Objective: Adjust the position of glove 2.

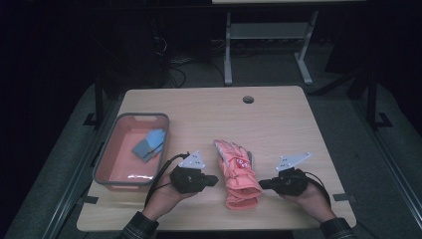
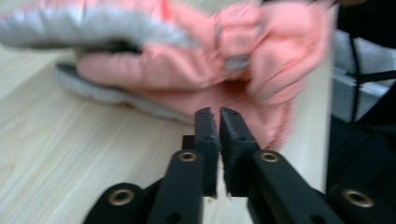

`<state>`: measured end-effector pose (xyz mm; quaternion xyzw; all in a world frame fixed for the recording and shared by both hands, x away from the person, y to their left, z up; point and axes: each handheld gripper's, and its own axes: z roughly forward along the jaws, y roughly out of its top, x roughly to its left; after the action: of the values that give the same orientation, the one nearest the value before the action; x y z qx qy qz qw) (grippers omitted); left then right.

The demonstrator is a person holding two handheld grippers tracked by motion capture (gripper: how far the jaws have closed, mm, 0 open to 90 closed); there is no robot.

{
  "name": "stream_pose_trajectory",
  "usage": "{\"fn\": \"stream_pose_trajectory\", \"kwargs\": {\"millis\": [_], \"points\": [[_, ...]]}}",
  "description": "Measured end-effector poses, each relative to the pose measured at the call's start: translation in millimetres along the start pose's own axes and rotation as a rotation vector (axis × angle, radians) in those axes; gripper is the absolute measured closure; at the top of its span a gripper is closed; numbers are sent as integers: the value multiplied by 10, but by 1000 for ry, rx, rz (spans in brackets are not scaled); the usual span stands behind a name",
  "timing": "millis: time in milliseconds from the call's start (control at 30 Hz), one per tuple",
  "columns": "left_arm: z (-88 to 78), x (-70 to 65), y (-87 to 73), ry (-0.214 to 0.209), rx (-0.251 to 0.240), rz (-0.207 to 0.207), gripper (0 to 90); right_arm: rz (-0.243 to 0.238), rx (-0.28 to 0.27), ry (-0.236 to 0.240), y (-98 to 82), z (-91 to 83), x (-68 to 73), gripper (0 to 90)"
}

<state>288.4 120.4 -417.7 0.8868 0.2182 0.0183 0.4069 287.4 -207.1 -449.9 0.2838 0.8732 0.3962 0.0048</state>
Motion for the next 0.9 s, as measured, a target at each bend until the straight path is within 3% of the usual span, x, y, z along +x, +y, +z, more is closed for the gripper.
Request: {"fn": "stream_pose_trajectory", "kwargs": {"millis": [133,300,333,567,767,900], "points": [[204,24,-14,-3,40,-17,880,-2,12,4,26,76,-1,900],[363,61,-10,-1,72,-8,879,-25,27,33,63,183,65,900],[366,79,-16,2,84,0,878,-28,26,40,74,200,81,900],[298,237,-87,23,70,-50,877,-45,15,98,148,346,237,900],[257,341,-111,29,63,-69,870,-82,25,144,231,497,413,900],[251,364,-113,36,76,-57,859,-104,39,151,254,546,482,900]]}}
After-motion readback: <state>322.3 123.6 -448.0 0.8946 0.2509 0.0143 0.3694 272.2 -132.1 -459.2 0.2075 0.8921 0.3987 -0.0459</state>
